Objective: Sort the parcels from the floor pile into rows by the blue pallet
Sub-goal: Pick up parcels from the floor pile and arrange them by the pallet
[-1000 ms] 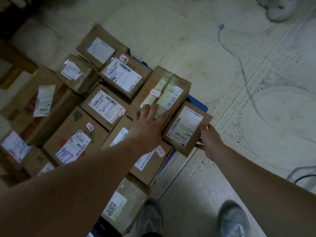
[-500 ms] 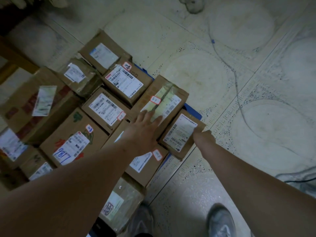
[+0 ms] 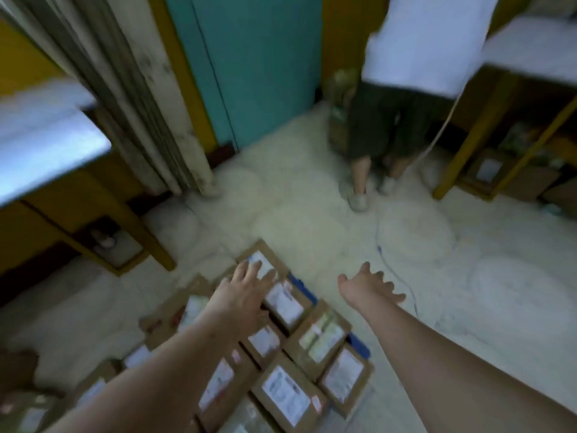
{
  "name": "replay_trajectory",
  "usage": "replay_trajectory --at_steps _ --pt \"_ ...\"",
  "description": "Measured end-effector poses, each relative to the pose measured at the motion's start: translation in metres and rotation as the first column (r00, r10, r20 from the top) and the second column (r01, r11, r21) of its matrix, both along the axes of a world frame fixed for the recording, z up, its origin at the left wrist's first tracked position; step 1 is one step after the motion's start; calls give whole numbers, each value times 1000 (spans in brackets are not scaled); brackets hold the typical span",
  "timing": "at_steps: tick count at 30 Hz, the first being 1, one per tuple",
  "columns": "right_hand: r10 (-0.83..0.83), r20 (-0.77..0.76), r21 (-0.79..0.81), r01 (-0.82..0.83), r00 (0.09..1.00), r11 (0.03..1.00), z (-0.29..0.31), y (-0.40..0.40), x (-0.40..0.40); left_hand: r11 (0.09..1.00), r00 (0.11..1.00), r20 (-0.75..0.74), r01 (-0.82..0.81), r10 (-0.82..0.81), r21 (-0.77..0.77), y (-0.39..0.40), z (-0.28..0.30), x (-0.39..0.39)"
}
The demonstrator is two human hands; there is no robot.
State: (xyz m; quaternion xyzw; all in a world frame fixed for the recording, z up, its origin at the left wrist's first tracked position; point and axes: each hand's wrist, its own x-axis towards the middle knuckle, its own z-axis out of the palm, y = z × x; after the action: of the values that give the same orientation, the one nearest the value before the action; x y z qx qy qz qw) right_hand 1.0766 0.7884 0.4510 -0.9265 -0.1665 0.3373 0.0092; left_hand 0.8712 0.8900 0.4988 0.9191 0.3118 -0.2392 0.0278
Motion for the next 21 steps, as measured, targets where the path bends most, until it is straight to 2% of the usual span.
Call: replay_trajectory --at_steps 5,7,9,11,13,16,21 --pt "219 119 251 -242 969 937 278 66 -13 956 977 109 -204 185 208 30 271 -23" --pt "305 144 357 -336 942 871 384 85 -28 909 943 215 -310 255 279 26 368 -40" --pt "383 195 443 -429 903 787 483 95 -52 869 887 355 -405 296 286 15 451 -64" --pt "478 293 463 -560 828 687 569 96 -84 832 839 440 -470 319 294 -7 519 -97" --pt "543 371 471 -657 753 589 639 88 -126 784 806 481 -529 345 324 -33 568 -135" --pt "583 447 501 -730 679 466 709 58 -194 720 771 488 -601 409 346 -77 611 -195" --pt "618 572 474 -832 539 286 757 -3 -311 640 690 495 -706 528 303 -153 642 -295"
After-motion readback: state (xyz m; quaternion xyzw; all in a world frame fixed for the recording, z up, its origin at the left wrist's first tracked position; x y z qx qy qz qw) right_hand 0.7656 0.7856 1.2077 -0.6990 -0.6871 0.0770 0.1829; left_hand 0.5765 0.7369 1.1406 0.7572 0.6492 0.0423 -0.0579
